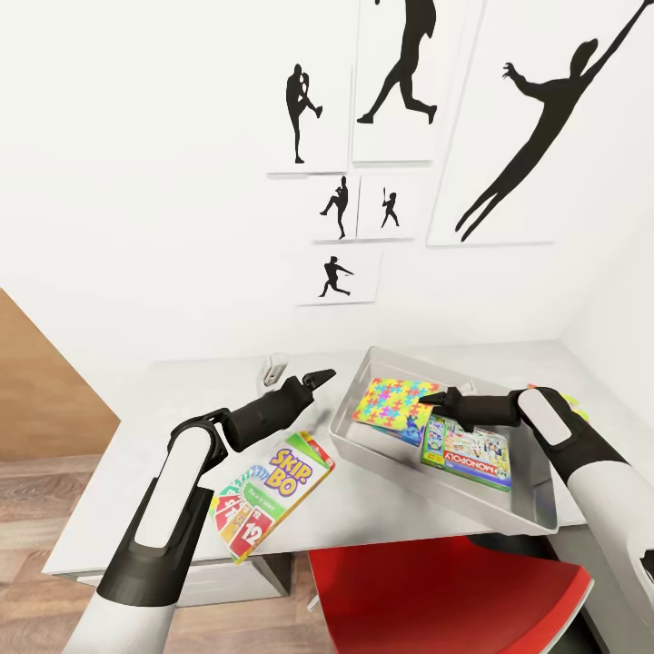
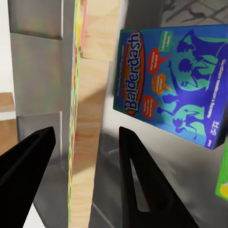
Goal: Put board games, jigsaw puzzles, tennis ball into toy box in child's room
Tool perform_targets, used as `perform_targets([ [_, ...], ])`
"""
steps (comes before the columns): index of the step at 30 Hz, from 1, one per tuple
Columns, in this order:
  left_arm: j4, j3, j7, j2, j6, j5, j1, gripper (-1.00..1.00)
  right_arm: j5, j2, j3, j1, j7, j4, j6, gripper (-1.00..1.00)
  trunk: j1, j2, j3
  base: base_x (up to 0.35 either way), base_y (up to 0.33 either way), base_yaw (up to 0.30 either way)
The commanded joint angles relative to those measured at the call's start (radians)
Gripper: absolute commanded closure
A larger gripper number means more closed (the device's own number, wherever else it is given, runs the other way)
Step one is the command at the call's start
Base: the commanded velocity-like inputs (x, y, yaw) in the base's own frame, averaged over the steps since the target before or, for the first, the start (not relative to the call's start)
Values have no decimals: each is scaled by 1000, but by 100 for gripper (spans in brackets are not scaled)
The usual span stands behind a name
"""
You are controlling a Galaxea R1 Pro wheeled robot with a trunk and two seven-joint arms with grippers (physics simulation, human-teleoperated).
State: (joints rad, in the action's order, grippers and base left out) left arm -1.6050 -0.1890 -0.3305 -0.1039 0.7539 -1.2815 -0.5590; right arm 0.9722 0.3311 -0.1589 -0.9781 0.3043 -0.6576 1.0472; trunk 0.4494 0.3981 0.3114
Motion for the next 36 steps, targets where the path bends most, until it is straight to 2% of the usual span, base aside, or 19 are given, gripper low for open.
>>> perform_targets([
  [1,-1,1,-10,0,2,-10,-1,-100,-9,2,-3,-1,10,1,0,100,1,2,2,0,0,0],
  [11,-1,1,-10,0,2,-11,-1,-100,-9,7,-1,-2,10,2,0,100,1,2,4,0,0,0],
  [36,-1,0,-10,0,2,-10,-1,-100,-9,3,2,-1,10,4,0,100,1,2,34,0,0,0],
])
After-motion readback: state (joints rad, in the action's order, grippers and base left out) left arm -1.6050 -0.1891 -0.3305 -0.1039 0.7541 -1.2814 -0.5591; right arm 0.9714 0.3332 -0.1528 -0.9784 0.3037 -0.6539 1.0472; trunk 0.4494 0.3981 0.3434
